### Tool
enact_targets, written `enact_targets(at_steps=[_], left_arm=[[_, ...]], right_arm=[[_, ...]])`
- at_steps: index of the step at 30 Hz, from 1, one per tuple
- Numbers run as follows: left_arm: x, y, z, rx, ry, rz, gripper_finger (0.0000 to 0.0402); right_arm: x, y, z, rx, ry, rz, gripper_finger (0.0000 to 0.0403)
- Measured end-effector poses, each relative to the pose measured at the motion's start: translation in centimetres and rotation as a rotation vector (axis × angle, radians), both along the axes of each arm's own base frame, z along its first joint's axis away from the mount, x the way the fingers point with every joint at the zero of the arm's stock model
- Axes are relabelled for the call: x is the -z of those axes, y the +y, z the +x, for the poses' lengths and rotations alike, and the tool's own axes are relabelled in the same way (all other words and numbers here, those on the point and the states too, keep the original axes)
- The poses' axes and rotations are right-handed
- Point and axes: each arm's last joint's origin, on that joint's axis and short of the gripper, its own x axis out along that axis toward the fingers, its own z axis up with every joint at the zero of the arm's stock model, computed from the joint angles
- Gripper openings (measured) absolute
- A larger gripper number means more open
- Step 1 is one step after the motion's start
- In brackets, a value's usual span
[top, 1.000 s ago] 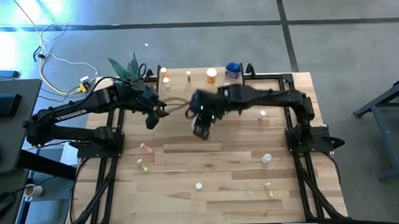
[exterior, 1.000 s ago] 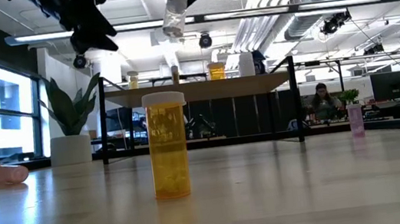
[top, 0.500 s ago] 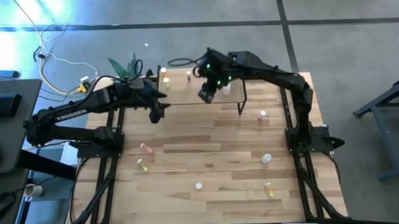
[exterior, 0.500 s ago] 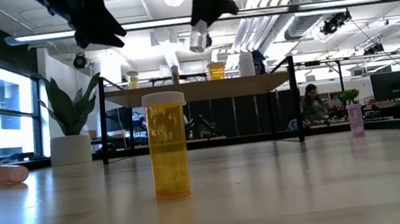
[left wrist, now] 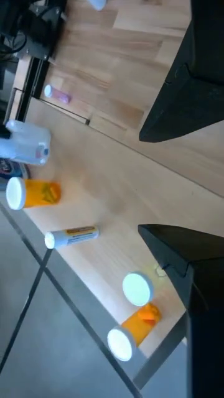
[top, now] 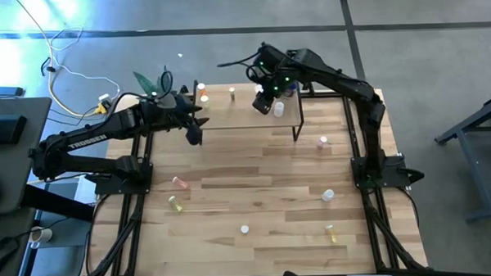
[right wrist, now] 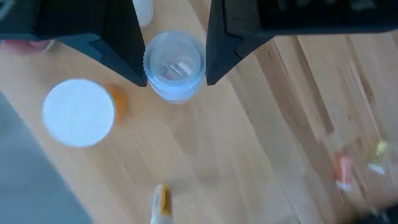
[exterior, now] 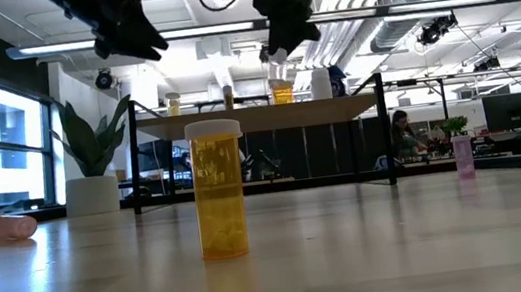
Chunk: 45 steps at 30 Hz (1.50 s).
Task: Pick and place medicine bottles onto shelf by color
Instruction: Put the transparent pill bottle on the shelf
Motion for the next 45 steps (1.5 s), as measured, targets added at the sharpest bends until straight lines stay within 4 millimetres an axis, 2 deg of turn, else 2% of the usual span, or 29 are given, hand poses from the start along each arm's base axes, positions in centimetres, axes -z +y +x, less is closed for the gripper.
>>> enact_targets(at_steps=[8, 14, 19, 26, 35, 39, 45], left_arm=[[0.0, 0.0, 0.0, -0.008, -0.002, 0.005, 0.0216], [0.0, 0.1, 0.0, -0.020, 0.001, 0.009, 0.0216], [0.0, 0.1, 0.0, -0.019, 0.001, 0.007, 0.0216], [0.0, 0.0, -0.1, -0.042, -0.023, -0.030, 0.0216], [0.1, 0.0, -0.1, -0.038, -0.011, -0.039, 0.0216], [0.5, -0.2, -0.3, -0.029, 0.019, -0.064, 0.0216], [0.8, -0.3, -0.4, -0.012, 0.047, -0.098, 0.0216]], right_arm=[[1.7, 0.2, 0.7, -0.105, 0.070, 0.023, 0.0124], [2.1, 0.5, 1.1, -0.151, 0.092, 0.011, 0.0124], [2.2, 0.6, 1.0, -0.162, 0.108, 0.006, 0.0124], [3.3, 0.4, 1.4, -0.171, 0.157, 0.014, 0.0124], [3.4, 0.3, 1.4, -0.146, 0.194, -0.040, 0.0125], [3.4, 0.3, 1.4, -0.147, 0.194, -0.040, 0.0139], [3.3, 0.3, 1.5, -0.143, 0.178, -0.048, 0.0193]])
